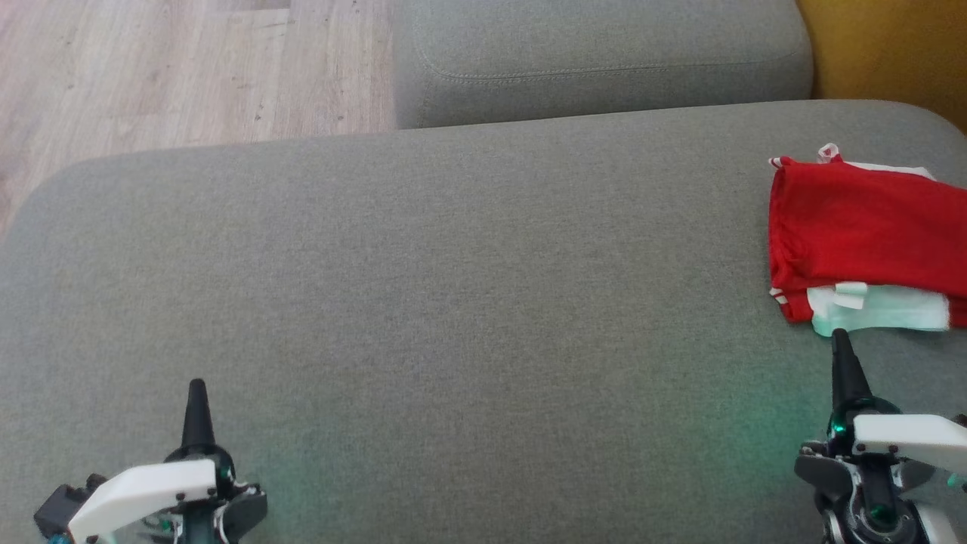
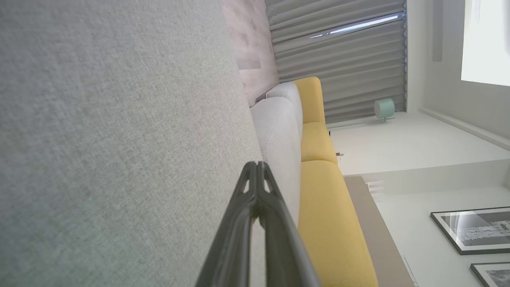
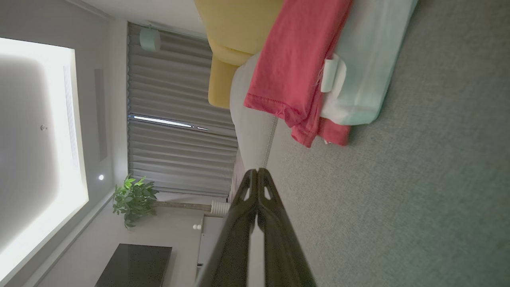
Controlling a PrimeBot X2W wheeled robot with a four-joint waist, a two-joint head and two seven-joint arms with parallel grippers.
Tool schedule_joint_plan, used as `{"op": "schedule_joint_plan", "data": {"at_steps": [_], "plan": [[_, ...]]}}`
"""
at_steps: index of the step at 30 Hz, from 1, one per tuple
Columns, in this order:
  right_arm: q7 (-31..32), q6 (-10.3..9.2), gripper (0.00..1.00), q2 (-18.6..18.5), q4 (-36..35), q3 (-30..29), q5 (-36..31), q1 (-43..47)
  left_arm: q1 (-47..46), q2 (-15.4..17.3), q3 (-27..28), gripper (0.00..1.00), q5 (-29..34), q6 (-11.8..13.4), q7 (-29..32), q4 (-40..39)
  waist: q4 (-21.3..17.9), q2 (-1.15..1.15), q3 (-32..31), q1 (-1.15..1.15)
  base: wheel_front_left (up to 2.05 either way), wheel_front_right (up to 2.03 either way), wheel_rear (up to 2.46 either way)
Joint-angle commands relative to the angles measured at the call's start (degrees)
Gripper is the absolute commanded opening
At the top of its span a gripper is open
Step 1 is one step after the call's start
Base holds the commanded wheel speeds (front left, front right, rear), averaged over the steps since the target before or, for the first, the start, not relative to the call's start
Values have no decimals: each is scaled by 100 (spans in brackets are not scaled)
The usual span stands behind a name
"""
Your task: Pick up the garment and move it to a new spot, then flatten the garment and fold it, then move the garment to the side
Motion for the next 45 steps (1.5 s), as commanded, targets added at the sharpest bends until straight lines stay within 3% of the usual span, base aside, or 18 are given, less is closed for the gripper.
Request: {"op": "schedule_joint_plan", "data": {"at_steps": [1, 21, 45], "plan": [[61, 34, 0, -27, -246, 68, 222, -310, -324, 73, 199, 0, -176, -34, 74, -204, -3, 0, -3, 0, 0, 0, 0], [366, 40, 0, -31, -380, -71, 1385, -327, -399, 75, 413, 0, -1172, -41, 395, -244, -29, 0, -28, 0, 0, 0, 0], [366, 40, 0, -31, -380, -71, 1386, -327, -400, 61, 433, 0, -1155, -41, 410, -243, -29, 0, -28, 0, 0, 0, 0]]}}
